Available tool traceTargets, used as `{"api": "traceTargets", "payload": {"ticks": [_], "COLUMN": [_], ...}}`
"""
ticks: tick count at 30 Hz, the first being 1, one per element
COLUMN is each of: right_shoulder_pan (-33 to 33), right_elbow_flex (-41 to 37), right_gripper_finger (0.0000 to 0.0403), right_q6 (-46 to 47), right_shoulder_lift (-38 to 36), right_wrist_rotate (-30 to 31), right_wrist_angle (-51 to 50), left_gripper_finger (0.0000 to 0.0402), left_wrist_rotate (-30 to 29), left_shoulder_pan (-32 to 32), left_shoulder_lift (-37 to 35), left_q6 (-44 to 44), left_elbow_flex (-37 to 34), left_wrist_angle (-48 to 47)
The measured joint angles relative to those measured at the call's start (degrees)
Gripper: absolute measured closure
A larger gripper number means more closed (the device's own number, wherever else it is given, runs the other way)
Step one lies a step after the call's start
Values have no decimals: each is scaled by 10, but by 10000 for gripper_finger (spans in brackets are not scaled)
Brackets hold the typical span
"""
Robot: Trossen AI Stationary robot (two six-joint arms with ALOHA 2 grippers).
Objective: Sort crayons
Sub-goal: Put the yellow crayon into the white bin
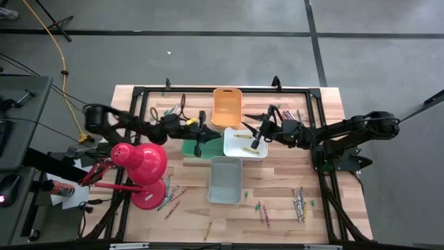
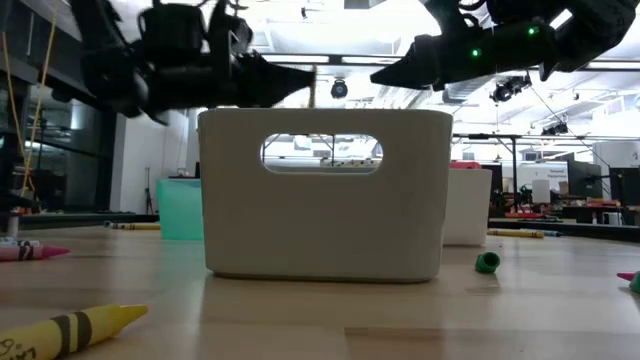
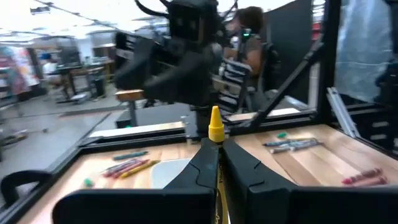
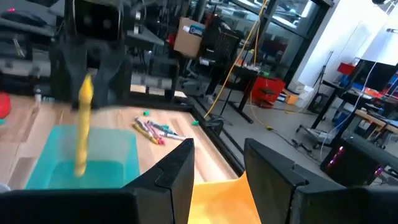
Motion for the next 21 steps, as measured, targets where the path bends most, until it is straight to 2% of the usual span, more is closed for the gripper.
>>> {"api": "traceTargets", "payload": {"ticks": [5, 10, 16, 21], "right_shoulder_pan": [0, 0, 0, 0], "right_elbow_flex": [0, 0, 0, 0], "right_gripper_finger": [268, 268, 268, 268], "right_q6": [6, 32, 54, 84], "right_shoulder_lift": [0, 0, 0, 0], "right_wrist_rotate": [0, 0, -11, -80], "right_wrist_angle": [0, 0, 0, -10], "left_gripper_finger": [402, 402, 402, 402], "left_wrist_rotate": [23, 23, 20, 5], "left_shoulder_pan": [-6, -12, -13, -12], "left_shoulder_lift": [77, 113, 106, 92], "left_q6": [15, 15, 16, 14], "left_elbow_flex": [41, 72, 87, 85], "left_wrist_angle": [34, 43, 41, 42]}}
